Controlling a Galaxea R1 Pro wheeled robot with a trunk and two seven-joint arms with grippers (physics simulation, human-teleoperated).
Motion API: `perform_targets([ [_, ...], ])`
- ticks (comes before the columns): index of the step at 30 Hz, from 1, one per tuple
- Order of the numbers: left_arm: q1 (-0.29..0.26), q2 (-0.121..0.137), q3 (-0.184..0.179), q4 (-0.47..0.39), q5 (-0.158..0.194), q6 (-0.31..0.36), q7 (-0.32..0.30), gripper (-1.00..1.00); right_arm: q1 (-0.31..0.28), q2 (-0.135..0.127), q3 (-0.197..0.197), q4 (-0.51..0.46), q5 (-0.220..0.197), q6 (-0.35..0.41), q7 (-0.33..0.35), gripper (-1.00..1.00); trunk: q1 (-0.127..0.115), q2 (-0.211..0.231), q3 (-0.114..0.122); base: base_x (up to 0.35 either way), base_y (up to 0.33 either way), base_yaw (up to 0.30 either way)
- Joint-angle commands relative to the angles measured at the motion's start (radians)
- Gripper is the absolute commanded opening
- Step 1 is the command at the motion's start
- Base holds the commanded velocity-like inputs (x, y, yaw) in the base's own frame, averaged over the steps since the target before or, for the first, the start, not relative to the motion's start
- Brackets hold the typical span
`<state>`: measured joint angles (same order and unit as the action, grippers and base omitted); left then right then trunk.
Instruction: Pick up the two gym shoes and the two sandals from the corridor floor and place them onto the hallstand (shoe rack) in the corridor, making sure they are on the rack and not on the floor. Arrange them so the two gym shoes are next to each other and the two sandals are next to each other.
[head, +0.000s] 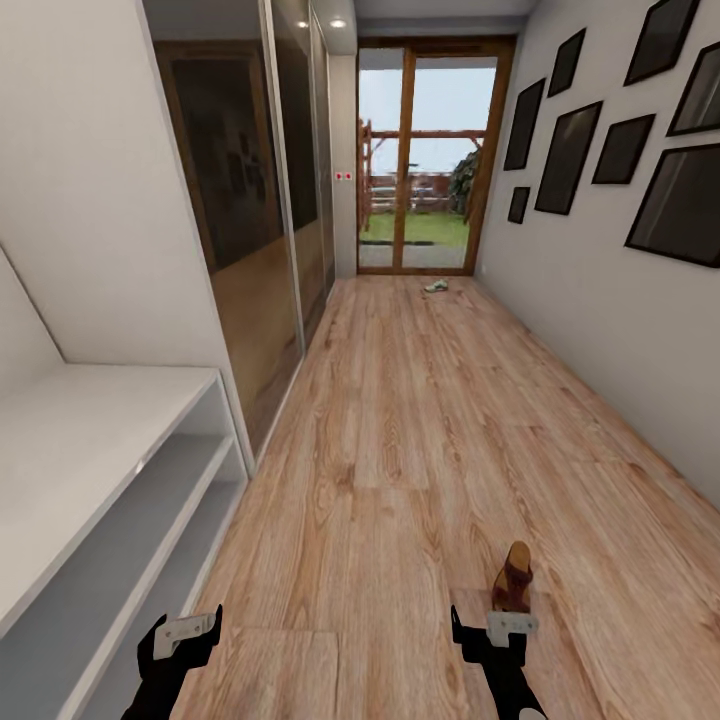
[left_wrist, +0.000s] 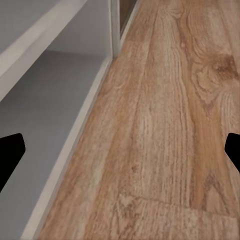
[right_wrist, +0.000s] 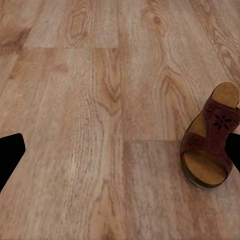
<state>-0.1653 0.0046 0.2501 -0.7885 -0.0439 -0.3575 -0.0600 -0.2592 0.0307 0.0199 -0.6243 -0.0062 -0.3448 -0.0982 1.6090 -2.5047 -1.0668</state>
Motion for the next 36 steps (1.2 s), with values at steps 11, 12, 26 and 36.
perform_targets([
  [11, 0.000, 0.000, 0.000, 0.000, 0.000, 0.000, 0.000, 1.00, 0.000, 0.000, 0.000, 0.000, 0.000, 0.000, 0.000, 1.00, 0.000, 0.000, 0.000, 0.006, 0.092, 0.000],
  [12, 0.000, 0.000, 0.000, 0.000, 0.000, 0.000, 0.000, 1.00, 0.000, 0.000, 0.000, 0.000, 0.000, 0.000, 0.000, 1.00, 0.000, 0.000, 0.000, 0.003, 0.123, 0.000],
  [26, 0.000, 0.000, 0.000, 0.000, 0.000, 0.000, 0.000, 1.00, 0.000, 0.000, 0.000, 0.000, -0.001, 0.000, 0.000, 1.00, 0.000, 0.000, 0.000, 0.001, 0.042, 0.000],
  [36, 0.000, 0.000, 0.001, 0.000, 0.001, 0.000, -0.001, 1.00, 0.000, 0.000, 0.001, 0.000, 0.000, 0.000, 0.000, 1.00, 0.000, 0.000, 0.000, 0.078, 0.004, 0.000],
])
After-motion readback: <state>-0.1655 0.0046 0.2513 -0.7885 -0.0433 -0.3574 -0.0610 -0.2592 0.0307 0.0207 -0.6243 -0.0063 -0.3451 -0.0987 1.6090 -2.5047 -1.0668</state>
